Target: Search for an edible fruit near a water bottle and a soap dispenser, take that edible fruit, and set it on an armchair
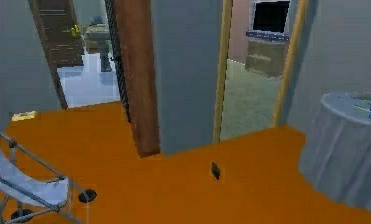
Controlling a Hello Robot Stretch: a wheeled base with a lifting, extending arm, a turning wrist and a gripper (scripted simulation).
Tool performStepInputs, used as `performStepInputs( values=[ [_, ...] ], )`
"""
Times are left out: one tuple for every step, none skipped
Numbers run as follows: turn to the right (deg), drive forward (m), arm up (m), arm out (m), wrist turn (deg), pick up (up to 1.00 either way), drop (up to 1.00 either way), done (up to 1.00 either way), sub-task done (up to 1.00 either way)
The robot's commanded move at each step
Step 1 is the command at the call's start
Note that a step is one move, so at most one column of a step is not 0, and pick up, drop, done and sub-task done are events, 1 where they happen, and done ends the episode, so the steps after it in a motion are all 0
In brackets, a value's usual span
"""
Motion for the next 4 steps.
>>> performStepInputs(
  values=[
    [21.0,0.00,0.00,0.00,0.0,0.00,0.00,0.00,0.00],
    [0.0,1.00,0.00,0.00,0.0,0.00,0.00,0.00,0.00],
    [0.0,1.00,0.00,0.00,0.0,0.00,0.00,0.00,0.00],
    [3.0,0.00,0.00,0.00,0.0,0.00,0.00,0.00,0.00]
  ],
)
